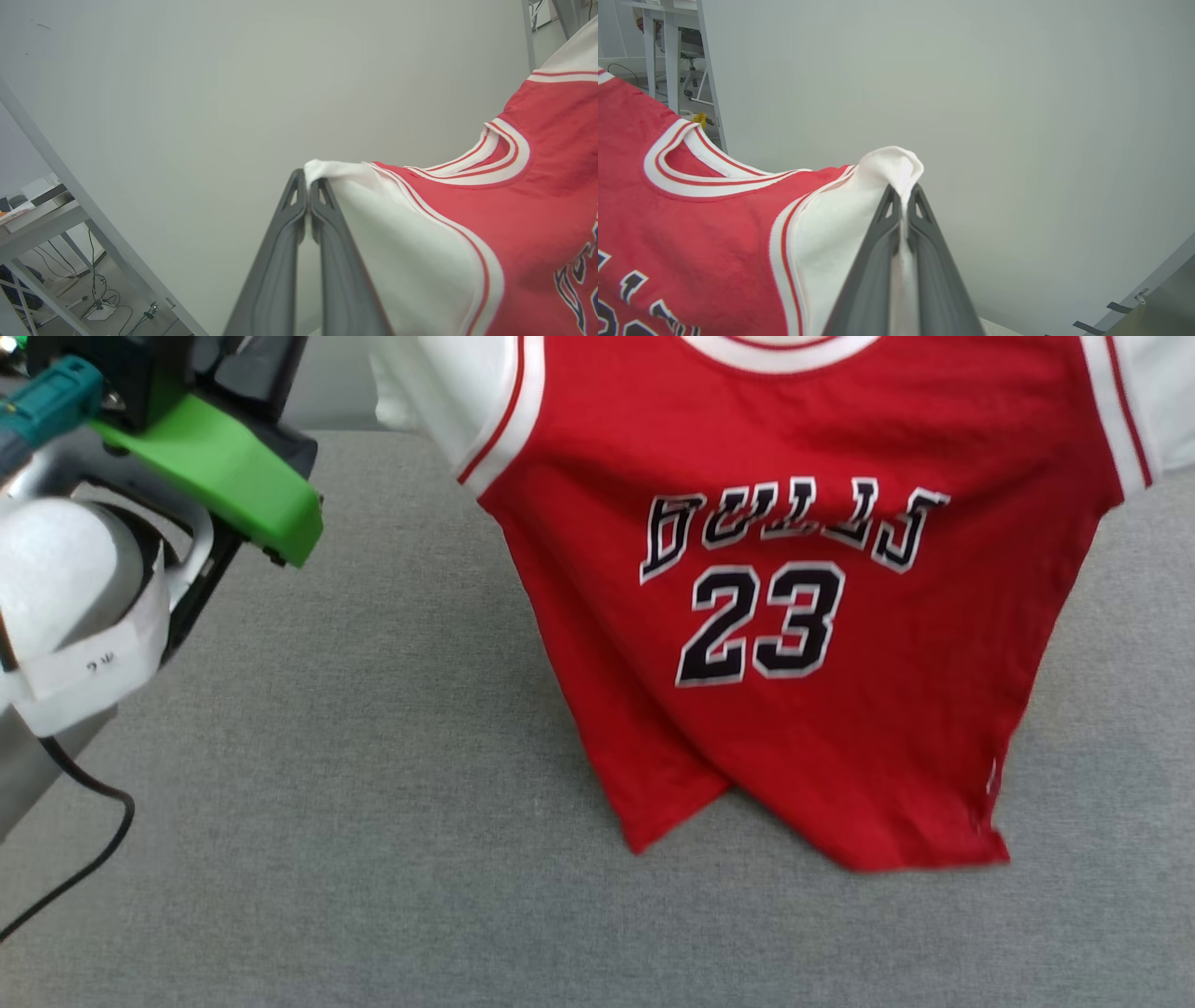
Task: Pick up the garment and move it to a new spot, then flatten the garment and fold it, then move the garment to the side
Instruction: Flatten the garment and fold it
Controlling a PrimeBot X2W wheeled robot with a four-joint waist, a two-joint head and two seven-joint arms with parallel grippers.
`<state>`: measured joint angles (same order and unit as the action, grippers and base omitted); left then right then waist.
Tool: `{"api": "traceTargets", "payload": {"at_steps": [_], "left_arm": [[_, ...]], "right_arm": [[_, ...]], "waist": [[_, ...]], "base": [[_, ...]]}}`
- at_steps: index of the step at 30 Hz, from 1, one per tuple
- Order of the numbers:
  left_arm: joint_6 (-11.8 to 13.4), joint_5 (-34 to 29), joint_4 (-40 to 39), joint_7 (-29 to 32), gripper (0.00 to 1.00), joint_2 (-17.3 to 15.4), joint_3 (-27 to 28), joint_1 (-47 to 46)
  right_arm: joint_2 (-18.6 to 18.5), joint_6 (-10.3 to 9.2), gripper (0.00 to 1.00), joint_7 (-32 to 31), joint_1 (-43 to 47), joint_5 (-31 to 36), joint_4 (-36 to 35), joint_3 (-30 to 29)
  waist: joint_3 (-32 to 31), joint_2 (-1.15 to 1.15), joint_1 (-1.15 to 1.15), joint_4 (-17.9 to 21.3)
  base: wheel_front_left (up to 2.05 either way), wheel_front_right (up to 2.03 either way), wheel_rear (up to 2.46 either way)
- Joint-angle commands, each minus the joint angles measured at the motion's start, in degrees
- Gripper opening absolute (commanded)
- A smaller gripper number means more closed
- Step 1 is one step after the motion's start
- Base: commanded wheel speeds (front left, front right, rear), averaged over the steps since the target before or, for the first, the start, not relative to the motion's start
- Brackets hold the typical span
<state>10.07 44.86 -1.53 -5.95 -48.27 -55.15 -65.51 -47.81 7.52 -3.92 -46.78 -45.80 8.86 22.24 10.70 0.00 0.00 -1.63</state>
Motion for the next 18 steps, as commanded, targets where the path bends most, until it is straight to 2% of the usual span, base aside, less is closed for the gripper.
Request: {"api": "traceTargets", "payload": {"at_steps": [1,10,18], "left_arm": [[-0.2,-0.2,-0.1,0.2,0.0,0.2,0.5,-1.7],[-2.4,-1.1,3.4,1.3,0.0,3.9,1.8,-9.7],[-7.1,-4.2,15.0,1.6,0.0,10.1,2.6,-23.5]], "right_arm": [[0.7,-0.03,0.0,0.0,-1.1,0.9,-0.7,-1.1],[4.7,-0.03,0.0,-4.1,-5.0,5.6,-2.5,-5.6],[8.6,-0.03,0.0,-6.6,-20.2,11.6,5.8,-4.6]], "waist": [[-0.5,0.0,0.0,0.4],[2.1,0.0,0.0,1.3],[10.8,0.0,0.0,2.1]], "base": [[0.0,0.0,0.0],[0.0,0.0,0.0],[0.0,0.0,0.0]]}}
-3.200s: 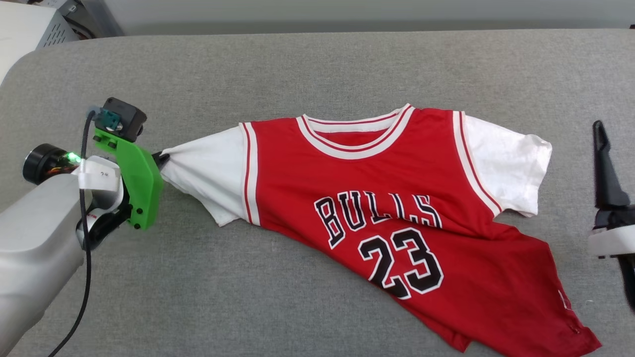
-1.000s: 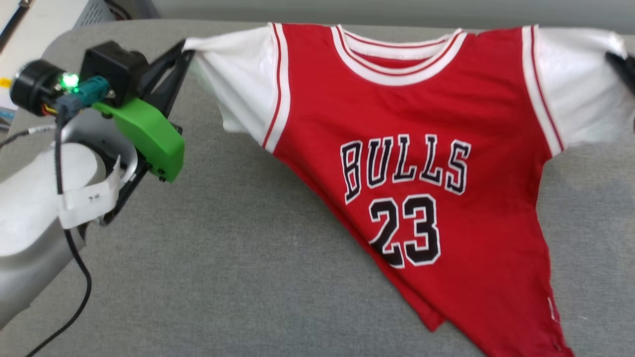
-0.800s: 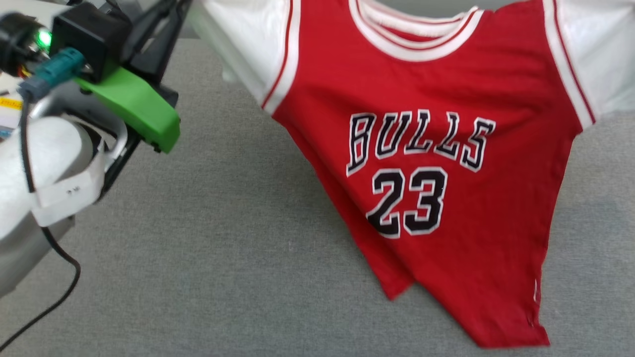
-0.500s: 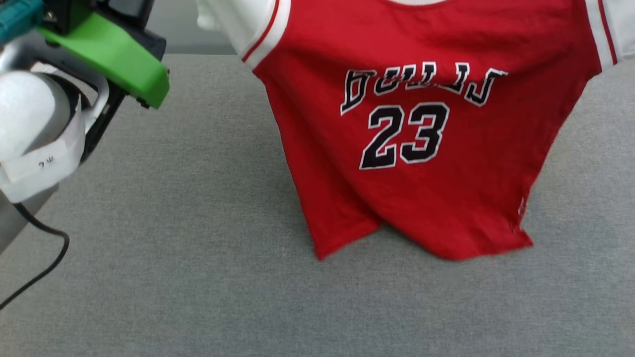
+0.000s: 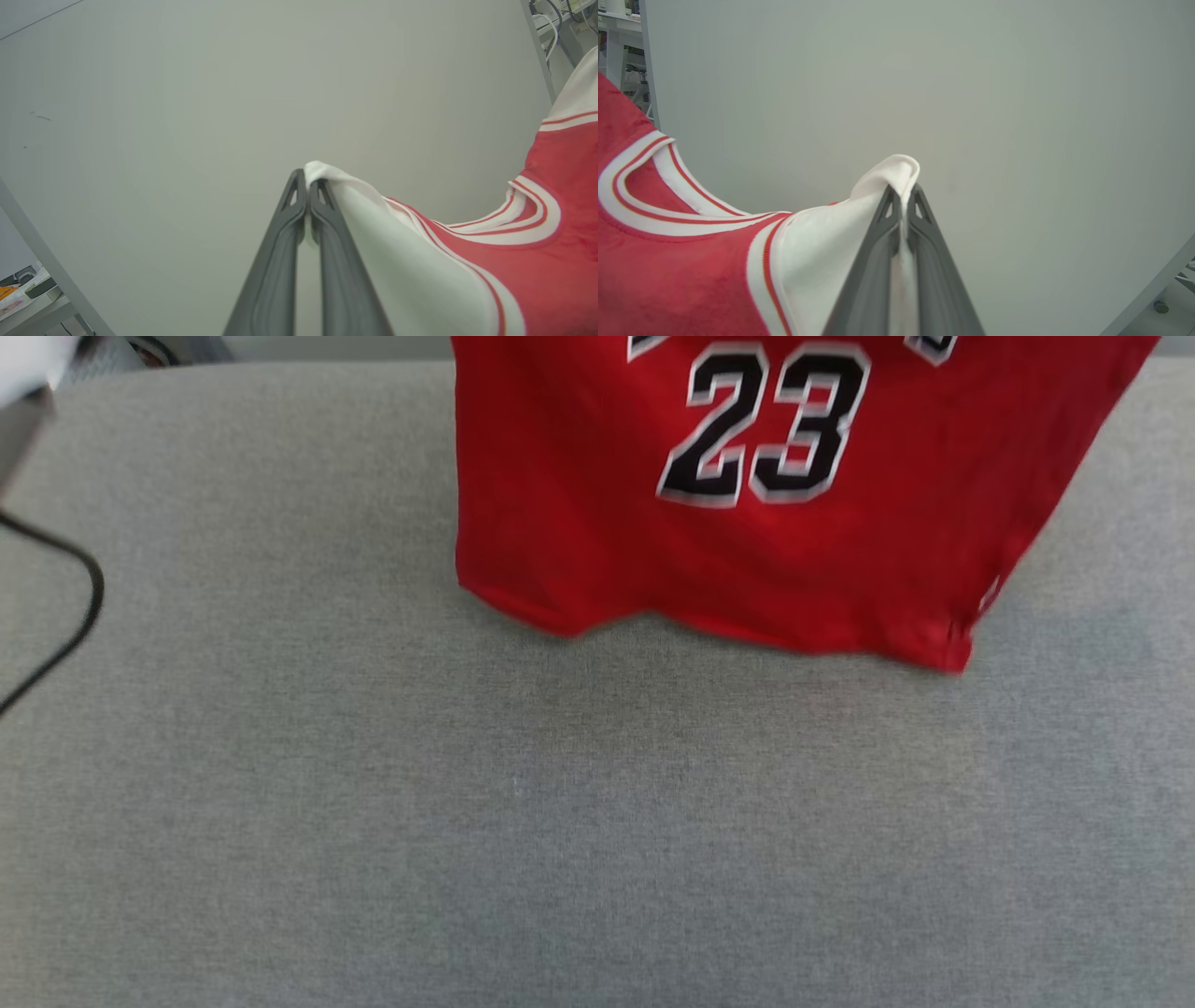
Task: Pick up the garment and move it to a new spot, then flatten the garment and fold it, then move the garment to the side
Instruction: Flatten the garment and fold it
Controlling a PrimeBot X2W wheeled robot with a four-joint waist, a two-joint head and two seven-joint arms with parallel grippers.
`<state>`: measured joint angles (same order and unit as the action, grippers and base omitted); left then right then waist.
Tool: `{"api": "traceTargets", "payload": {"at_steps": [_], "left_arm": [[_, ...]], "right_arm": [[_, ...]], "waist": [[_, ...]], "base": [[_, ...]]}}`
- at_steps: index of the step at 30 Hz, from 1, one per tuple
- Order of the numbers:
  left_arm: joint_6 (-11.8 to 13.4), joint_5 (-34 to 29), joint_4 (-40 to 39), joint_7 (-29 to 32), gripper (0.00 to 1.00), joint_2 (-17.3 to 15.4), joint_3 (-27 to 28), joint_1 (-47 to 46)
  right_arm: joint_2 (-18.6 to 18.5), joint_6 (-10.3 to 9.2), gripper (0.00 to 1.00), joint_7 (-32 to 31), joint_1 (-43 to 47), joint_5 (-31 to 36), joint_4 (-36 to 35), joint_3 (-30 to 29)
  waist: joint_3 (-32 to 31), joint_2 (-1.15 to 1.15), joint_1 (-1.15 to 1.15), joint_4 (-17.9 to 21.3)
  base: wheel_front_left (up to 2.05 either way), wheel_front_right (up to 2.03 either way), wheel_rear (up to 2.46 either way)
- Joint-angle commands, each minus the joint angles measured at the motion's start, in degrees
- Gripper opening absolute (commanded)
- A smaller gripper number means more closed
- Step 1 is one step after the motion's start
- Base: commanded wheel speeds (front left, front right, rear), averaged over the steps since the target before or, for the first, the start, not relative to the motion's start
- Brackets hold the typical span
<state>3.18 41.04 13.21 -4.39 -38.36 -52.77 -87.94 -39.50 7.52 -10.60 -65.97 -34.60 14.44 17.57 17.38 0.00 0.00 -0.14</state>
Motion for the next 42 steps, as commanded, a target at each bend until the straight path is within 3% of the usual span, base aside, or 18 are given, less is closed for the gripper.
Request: {"api": "traceTargets", "payload": {"at_steps": [1,13,21,32,42], "left_arm": [[-0.9,-1.0,2.2,-0.1,0.0,1.1,0.3,-3.3],[-6.9,-3.8,20.7,-3.7,0.0,5.6,3.5,-23.9],[-8.6,-2.7,28.6,-6.9,0.0,7.0,4.4,-27.4],[-8.9,-0.4,30.1,-10.4,0.0,6.8,5.6,-14.3],[-5.4,0.6,17.2,-10.6,0.0,2.4,11.5,11.1]], "right_arm": [[0.7,-0.03,0.0,0.3,-3.6,1.0,1.8,0.4],[6.7,-0.03,0.0,8.7,-30.1,6.9,19.3,3.6],[10.5,-0.03,0.0,15.7,-38.8,7.6,29.9,7.0],[12.3,-0.03,0.0,22.5,-30.5,1.8,34.2,16.3],[9.6,-0.03,0.0,25.1,-13.6,-6.6,28.8,23.8]], "waist": [[5.2,0.0,0.0,0.8],[13.7,0.0,0.0,3.4],[17.3,0.0,0.0,3.8],[16.8,0.0,0.0,3.1],[10.1,0.0,0.0,2.9]], "base": [[0.0,0.0,0.0],[0.0,0.0,0.0],[0.0,0.0,0.0],[0.0,0.0,0.0],[0.0,0.0,0.0]]}}
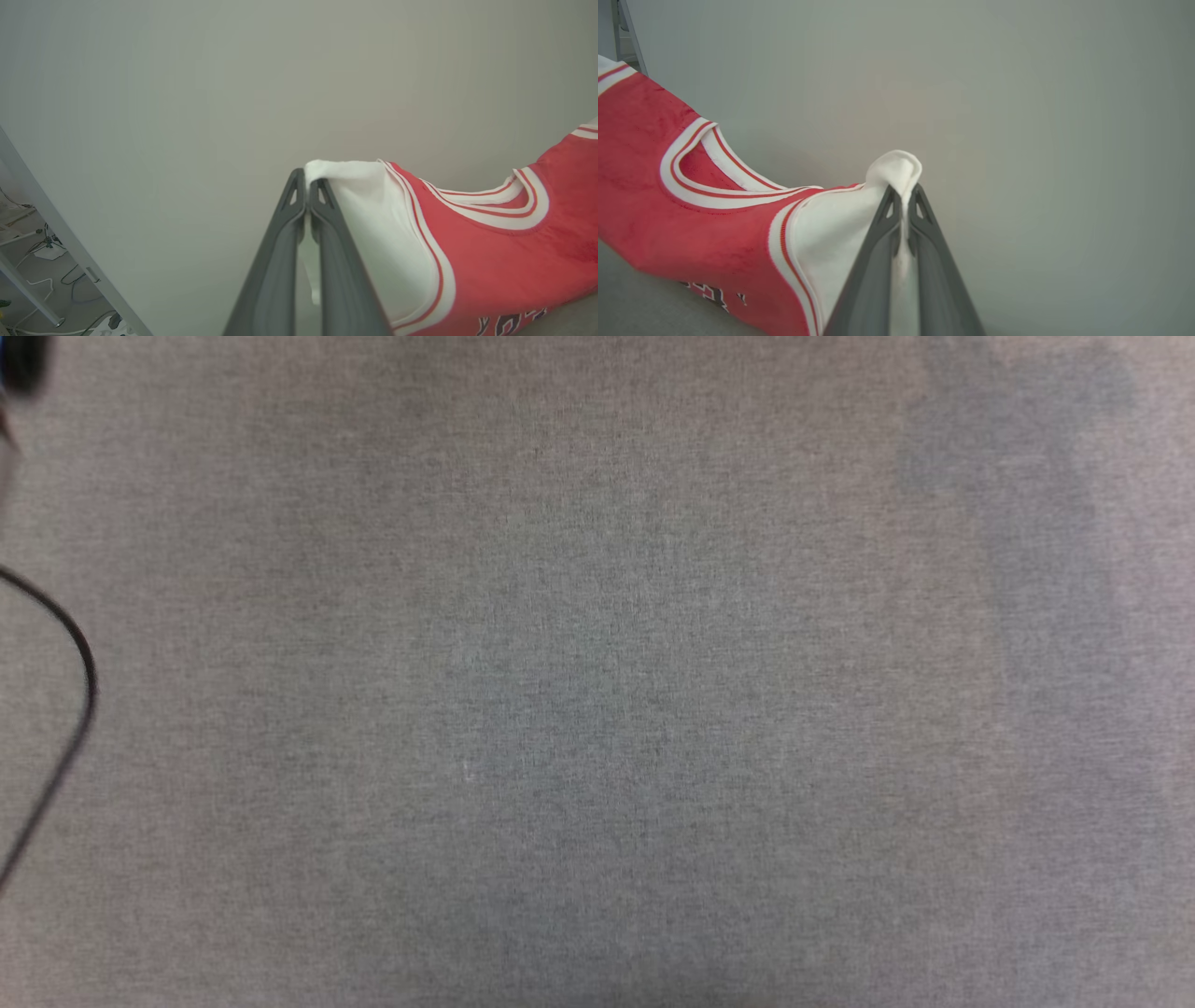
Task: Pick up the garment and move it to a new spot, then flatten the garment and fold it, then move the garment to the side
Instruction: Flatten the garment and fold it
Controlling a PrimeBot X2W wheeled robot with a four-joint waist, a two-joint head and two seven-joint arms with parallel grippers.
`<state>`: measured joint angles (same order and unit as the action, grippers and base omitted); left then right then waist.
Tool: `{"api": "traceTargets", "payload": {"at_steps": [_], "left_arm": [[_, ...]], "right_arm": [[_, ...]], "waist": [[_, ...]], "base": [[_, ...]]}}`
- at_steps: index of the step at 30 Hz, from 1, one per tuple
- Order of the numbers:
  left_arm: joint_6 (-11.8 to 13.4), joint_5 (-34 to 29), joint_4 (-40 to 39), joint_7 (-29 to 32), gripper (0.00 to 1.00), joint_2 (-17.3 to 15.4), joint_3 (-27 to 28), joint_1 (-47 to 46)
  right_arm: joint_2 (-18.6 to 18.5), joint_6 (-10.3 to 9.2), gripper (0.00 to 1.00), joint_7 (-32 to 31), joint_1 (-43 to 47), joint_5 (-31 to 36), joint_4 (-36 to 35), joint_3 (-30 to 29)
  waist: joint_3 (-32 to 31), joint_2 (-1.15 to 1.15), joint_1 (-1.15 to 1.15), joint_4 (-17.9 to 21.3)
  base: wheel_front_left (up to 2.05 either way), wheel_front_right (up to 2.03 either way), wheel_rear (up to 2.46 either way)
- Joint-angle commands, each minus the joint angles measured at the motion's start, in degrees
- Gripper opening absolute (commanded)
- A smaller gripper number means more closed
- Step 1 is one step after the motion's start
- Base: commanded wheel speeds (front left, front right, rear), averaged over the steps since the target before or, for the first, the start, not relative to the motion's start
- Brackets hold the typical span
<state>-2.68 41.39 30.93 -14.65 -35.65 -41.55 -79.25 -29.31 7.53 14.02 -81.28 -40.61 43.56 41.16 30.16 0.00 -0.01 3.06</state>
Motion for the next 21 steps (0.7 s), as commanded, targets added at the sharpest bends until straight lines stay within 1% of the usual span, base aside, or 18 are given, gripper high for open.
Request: {"api": "traceTargets", "payload": {"at_steps": [1,5,7,10,14,18,21], "left_arm": [[0.9,0.3,-1.8,-0.3,0.0,-0.7,0.8,5.4],[3.5,1.3,-8.0,-0.3,0.0,-2.4,4.0,19.7],[3.9,1.8,-10.5,-0.3,0.0,-3.3,4.3,27.0],[5.4,2.9,-13.9,-0.3,0.0,-4.1,5.2,37.4],[8.1,4.3,-17.7,-0.3,0.0,-3.6,6.5,48.8],[9.8,4.7,-19.2,-0.3,0.0,-2.5,5.9,57.6],[10.8,5.1,-19.0,-0.3,0.0,-1.5,6.1,62.1]], "right_arm": [[-1.0,-0.04,0.0,0.6,3.6,-1.4,-0.9,0.7],[-3.0,-0.04,0.0,0.9,12.8,-4.1,-3.9,2.5],[-4.1,-0.04,0.0,0.9,17.7,-5.4,-5.7,3.1],[-5.9,-0.04,0.0,0.9,25.3,-7.1,-9.1,3.6],[-8.2,-0.04,0.0,1.0,35.1,-8.2,-12.5,4.0],[-9.9,-0.04,0.0,1.0,43.7,-8.2,-14.5,3.9],[-10.5,-0.04,0.0,1.0,49.2,-7.7,-14.9,3.1]], "waist": [[-3.4,0.0,0.01,-0.3],[-7.2,0.0,0.01,-0.3],[-8.9,0.0,0.01,-0.5],[-11.4,0.0,0.01,-0.5],[-14.5,0.0,0.01,-1.1],[-17.0,0.0,0.01,-1.6],[-18.5,0.0,0.01,-1.8]], "base": [[0.0,0.0,0.0],[0.0,0.0,0.0],[0.0,0.0,0.0],[0.0,0.0,0.0],[0.0,0.0,0.0],[0.0,0.0,0.0],[0.0,0.0,0.0]]}}
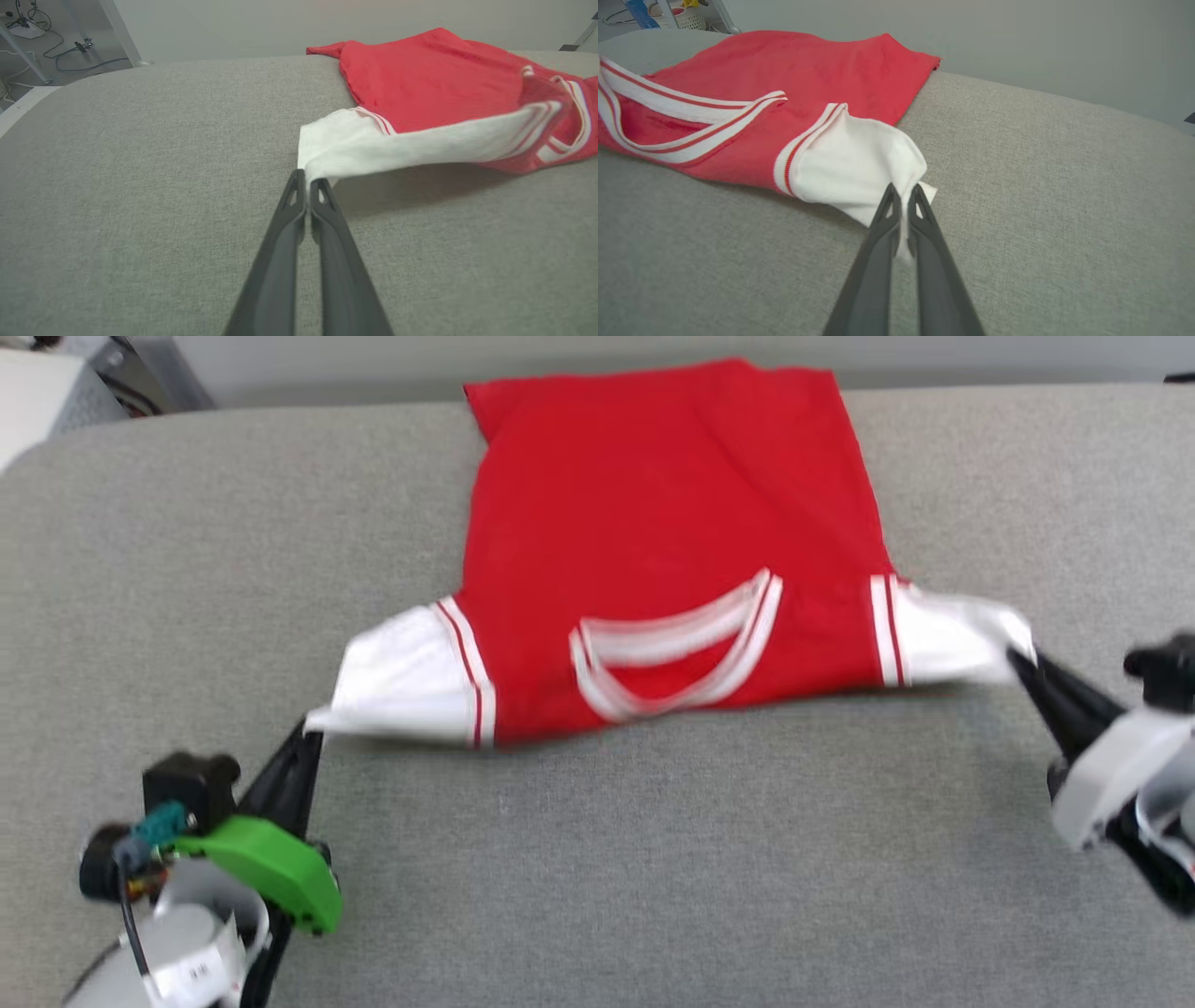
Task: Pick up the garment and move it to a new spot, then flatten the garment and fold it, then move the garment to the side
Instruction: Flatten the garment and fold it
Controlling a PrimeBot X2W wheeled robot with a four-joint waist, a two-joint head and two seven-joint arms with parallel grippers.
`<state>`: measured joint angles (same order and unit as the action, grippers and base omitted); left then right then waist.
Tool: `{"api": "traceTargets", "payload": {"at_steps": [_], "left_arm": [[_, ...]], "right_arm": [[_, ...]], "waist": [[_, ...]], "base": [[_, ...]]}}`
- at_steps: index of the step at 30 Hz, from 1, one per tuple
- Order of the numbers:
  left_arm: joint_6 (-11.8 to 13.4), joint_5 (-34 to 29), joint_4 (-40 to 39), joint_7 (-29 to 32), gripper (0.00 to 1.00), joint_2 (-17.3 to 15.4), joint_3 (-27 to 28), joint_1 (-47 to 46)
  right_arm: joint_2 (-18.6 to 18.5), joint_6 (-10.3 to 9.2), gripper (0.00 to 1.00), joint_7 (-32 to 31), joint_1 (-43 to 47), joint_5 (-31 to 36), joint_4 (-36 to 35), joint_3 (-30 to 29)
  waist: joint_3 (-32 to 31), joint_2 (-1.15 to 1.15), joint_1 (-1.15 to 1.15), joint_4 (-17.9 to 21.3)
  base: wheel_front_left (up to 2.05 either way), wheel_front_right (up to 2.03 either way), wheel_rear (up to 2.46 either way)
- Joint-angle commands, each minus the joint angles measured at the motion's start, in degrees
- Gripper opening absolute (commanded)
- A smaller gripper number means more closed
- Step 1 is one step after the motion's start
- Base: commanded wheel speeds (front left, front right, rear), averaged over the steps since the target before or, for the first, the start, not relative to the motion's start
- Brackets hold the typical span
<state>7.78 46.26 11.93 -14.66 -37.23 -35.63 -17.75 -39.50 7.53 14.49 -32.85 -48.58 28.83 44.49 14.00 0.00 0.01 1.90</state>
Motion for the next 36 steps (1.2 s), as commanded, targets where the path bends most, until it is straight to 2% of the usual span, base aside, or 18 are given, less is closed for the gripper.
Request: {"api": "traceTargets", "payload": {"at_steps": [1,7,16,23,28,29,30,31,36], "left_arm": [[0.7,0.4,0.4,-0.3,0.0,0.6,0.6,2.2],[1.4,0.2,2.2,-0.3,0.0,3.5,3.1,10.0],[1.9,-1.5,2.1,-0.3,0.0,5.2,8.8,21.3],[1.7,-3.4,1.6,-0.3,0.0,7.6,10.2,25.0],[1.1,-4.3,1.7,-0.3,0.0,8.7,10.8,25.3],[1.0,-4.5,1.8,-0.3,0.0,8.8,10.8,25.3],[0.8,-4.8,1.8,-0.3,0.0,8.9,10.9,25.2],[0.6,-5.1,1.8,-0.3,0.0,9.0,11.0,25.1],[-0.2,-6.7,1.8,-0.3,0.0,9.9,11.8,24.7]], "right_arm": [[-0.4,-0.04,0.0,0.5,2.8,0.4,0.0,-0.6],[0.2,-0.04,0.0,0.5,13.6,0.2,1.0,-4.1],[1.2,-0.04,0.0,0.5,26.2,1.6,-0.6,-11.9],[0.8,-0.04,0.0,0.0,33.3,3.6,-2.5,-16.0],[2.0,-0.04,0.0,-1.5,35.4,5.0,-4.2,-19.3],[2.3,-0.04,0.3,-1.9,35.5,5.3,-4.4,-19.8],[2.6,-0.04,0.93,-2.2,35.5,5.6,-4.9,-20.5],[2.9,-0.04,1.0,-2.3,35.5,6.0,-5.4,-21.0],[3.7,-0.04,1.0,-1.8,35.4,8.0,-9.2,-25.4]], "waist": [[-3.0,0.0,-0.01,-0.7],[-6.1,0.0,-0.01,-1.0],[-8.4,0.0,-0.01,-1.1],[-9.1,0.0,-0.01,-1.7],[-9.1,0.0,-0.01,-2.0],[-9.1,0.0,-0.01,-2.0],[-9.1,0.0,-0.01,-2.1],[-9.1,0.0,-0.01,-2.2],[-9.1,0.0,-0.01,-2.6]], "base": [[0.0,0.0,0.0],[0.0,0.0,0.0],[0.0,0.0,0.0],[0.0,0.0,0.0],[0.0,0.0,0.0],[0.0,0.0,0.0],[0.0,0.0,0.0],[0.0,0.0,0.0],[0.0,0.0,0.0]]}}
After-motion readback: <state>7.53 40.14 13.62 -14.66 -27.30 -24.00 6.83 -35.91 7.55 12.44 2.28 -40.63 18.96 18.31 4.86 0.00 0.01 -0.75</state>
